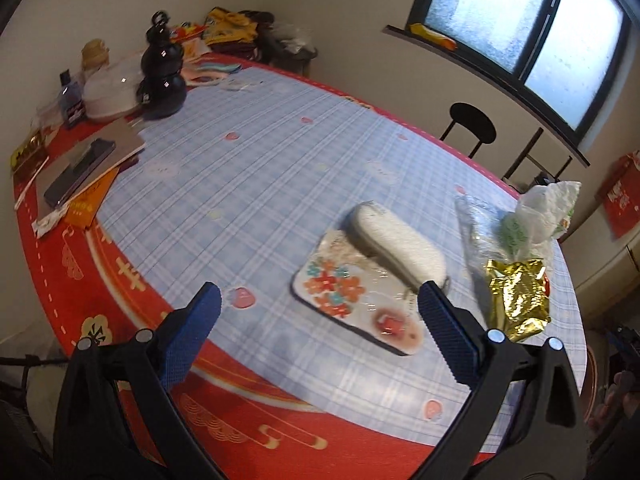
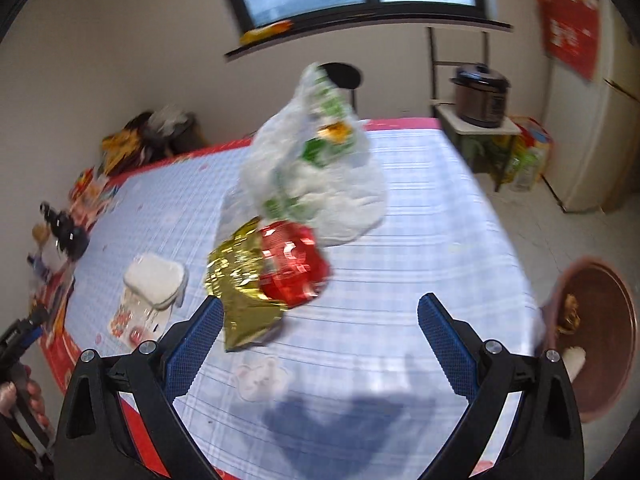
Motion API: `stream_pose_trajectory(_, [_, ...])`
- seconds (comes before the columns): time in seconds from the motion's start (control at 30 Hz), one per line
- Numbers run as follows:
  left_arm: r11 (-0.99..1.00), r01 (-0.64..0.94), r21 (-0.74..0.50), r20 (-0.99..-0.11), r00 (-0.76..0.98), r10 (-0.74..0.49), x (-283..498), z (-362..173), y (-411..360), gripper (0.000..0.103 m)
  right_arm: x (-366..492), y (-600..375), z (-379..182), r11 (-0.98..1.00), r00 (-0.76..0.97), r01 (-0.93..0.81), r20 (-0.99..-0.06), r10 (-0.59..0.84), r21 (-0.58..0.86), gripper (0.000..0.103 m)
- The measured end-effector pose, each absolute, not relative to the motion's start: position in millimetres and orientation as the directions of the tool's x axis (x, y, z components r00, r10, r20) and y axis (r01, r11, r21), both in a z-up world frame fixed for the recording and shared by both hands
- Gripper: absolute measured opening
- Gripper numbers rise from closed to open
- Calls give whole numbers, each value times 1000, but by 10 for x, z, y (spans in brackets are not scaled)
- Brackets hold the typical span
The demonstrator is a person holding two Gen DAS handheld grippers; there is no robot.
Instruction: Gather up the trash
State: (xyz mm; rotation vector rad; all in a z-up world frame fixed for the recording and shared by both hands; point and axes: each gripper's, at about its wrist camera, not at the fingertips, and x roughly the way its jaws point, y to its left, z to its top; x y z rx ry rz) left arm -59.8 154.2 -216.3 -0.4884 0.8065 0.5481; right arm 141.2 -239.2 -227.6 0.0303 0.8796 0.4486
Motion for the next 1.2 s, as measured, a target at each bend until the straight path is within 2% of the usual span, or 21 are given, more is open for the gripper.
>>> stream_pose_trajectory(0.23, [749, -629, -209, -820, 530, 216, -713, -2543, 1817, 97, 1728, -1565, -2708, 885, 497, -439, -779, 383, 155, 96])
stream_pose_trajectory(0.6, [820, -536, -203, -847, 517, 128, -521, -2796, 2057, 97, 1907, -1170, -3167, 925, 451, -341, -833, 320, 170, 96])
stream_pose_trajectory(0.63, [824, -529, -204, -848, 516, 121, -495, -2808, 2062, 97, 1883, -1168, -3187, 925, 449, -337, -834, 322, 176, 93])
stream_pose_trajectory(0.73, [839, -501, -211, -851, 516, 95, -396, -2850, 2082, 97, 1810, -1151, -3227, 932, 443, -315, -841, 310, 178, 76])
stream_pose_trajectory(0.8, [847, -487, -215, -852, 517, 81, -335, -2870, 2082, 97, 1739, -1162, -3234, 937, 453, -295, -836, 310, 188, 71])
stream_pose_trajectory(1.2, [910, -337, -242, -862, 505, -42, 79, -3012, 1788, 97, 1295, -1261, -2879, 926, 509, -283, -780, 364, 248, 67])
